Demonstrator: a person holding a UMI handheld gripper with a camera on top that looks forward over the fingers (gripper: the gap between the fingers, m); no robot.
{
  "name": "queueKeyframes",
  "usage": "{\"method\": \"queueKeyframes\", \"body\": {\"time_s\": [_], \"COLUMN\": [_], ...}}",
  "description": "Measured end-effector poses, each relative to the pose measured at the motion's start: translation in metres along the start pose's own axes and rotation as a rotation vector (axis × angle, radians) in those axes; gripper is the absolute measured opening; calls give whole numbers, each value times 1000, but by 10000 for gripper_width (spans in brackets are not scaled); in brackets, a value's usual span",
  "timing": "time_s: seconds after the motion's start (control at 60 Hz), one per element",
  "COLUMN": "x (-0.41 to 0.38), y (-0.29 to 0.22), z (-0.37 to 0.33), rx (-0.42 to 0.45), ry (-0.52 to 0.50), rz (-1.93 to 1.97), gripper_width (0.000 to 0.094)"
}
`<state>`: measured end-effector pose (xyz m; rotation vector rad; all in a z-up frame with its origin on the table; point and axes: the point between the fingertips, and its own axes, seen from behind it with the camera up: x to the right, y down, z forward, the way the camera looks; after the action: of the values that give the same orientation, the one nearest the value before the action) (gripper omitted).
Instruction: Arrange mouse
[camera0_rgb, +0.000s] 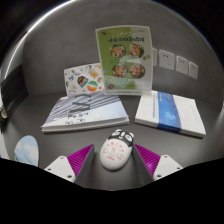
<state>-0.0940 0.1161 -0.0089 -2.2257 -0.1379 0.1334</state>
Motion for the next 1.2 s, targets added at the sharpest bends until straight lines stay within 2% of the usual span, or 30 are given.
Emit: {"method": "queueKeyframes", "body": {"time_s": [0.083,0.133,0.15,0.217,0.333,0.383,0.4,0.483,0.567,0.667,0.783,0.867,1.117,1.2], "x": [0,-2,-1,0,0,-3,-4,-28,-93,-193,-287,-325,-331,-331], "y": [-9,-12,-12,-15,-18,-32,-38,-70,-92,-86,-34,4,53,52], "z": [13,17,18,20,15,2,-4,-44,-85,-110,-100,-82,-52,-50], "rx": [6,7,9,26,35,79,97,188,259,299,226,172,48,65], "ry": [30,39,47,63,59,57,59,56,-4,-75,-97,-87,20,8], "rz": [-10,-3,-3,22,55,69,68,48,27,-26,-49,-43,-103,-68], "gripper_width": [823,783,810,547,453,464,430,429,429,426,425,425,437,487]}}
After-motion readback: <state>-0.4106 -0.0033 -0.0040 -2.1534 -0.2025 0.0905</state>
